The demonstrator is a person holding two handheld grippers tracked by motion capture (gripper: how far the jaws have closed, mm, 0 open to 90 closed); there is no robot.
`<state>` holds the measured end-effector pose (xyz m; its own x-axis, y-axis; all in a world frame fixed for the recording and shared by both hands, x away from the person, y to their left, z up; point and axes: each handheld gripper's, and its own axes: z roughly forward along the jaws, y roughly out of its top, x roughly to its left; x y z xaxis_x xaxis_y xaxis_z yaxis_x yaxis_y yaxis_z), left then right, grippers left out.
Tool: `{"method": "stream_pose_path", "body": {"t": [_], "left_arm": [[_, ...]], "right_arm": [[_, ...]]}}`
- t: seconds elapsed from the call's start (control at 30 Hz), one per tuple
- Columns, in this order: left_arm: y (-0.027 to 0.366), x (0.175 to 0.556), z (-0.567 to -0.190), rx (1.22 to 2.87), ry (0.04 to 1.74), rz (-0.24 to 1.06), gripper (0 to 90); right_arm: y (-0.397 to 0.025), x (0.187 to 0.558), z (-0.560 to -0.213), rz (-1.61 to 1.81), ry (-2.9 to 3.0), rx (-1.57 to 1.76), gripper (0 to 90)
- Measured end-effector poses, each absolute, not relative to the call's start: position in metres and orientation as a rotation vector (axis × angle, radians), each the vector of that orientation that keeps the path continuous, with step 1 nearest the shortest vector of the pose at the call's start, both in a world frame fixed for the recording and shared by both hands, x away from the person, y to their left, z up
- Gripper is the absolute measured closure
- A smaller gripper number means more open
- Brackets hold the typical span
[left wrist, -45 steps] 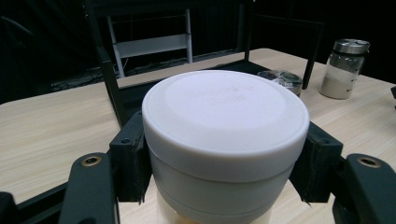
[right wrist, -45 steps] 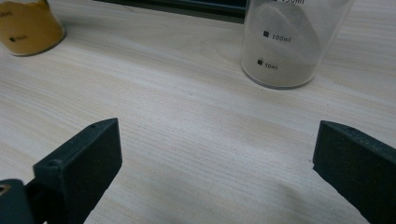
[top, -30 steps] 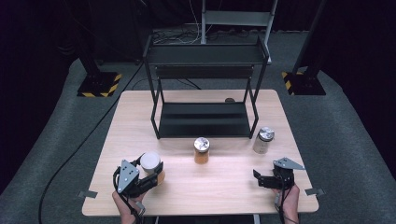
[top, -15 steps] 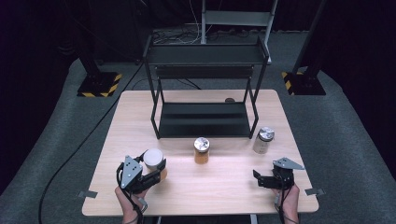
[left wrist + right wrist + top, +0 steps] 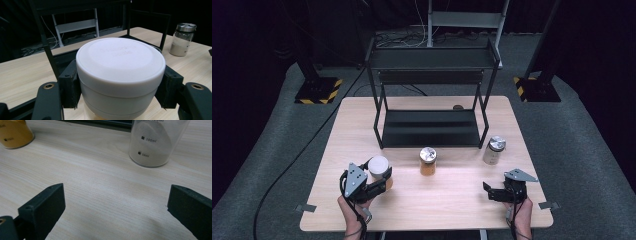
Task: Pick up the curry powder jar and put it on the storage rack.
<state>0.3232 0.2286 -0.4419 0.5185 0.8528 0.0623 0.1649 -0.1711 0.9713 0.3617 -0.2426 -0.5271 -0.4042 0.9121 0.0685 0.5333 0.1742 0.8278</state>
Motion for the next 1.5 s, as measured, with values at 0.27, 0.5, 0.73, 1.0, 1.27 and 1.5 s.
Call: {"method": "stream_pose_path", "body": {"t": [0.27, 0.5, 0.73, 1.0, 1.27, 1.5], "left_arm": [[0.228, 0.329, -0.440, 1.660, 0.872, 0.774, 33.8], [0.226, 0.335, -0.439, 1.665, 0.868, 0.771, 33.8], [0.224, 0.339, -0.438, 1.667, 0.865, 0.769, 33.8], [0.222, 0.343, -0.436, 1.675, 0.859, 0.768, 33.8], [0.218, 0.349, -0.432, 1.679, 0.848, 0.768, 33.8], [0.215, 0.353, -0.428, 1.685, 0.836, 0.770, 33.8]], "right_arm": [[-0.243, 0.361, -0.527, 1.131, 2.009, 1.359, 0.5], [-0.242, 0.361, -0.527, 1.129, 2.009, 1.356, 0.8], [-0.242, 0.361, -0.527, 1.127, 2.011, 1.352, 0.7], [-0.242, 0.361, -0.527, 1.126, 2.011, 1.349, 0.8], [-0.242, 0.361, -0.527, 1.130, 2.010, 1.349, 0.9], [-0.243, 0.361, -0.527, 1.133, 2.008, 1.353, 1.0]]}}
